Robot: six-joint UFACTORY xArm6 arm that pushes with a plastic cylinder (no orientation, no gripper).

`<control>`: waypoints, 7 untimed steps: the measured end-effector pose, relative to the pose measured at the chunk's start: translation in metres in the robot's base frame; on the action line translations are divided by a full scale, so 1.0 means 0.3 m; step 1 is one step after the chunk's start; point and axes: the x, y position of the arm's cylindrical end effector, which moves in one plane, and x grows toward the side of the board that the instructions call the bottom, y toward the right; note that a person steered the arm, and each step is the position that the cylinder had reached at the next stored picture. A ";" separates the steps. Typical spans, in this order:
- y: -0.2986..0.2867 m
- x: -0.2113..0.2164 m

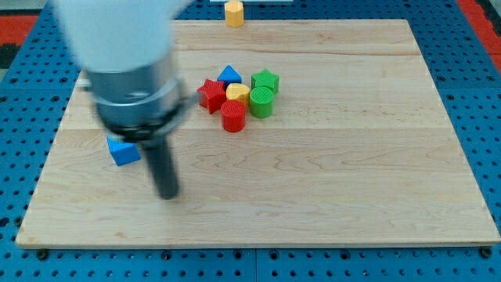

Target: Move the blue cube closer to the red star

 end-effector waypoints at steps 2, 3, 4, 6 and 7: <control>-0.184 -0.169; -0.036 -0.176; 0.004 -0.324; 0.035 -0.414; 0.114 -0.406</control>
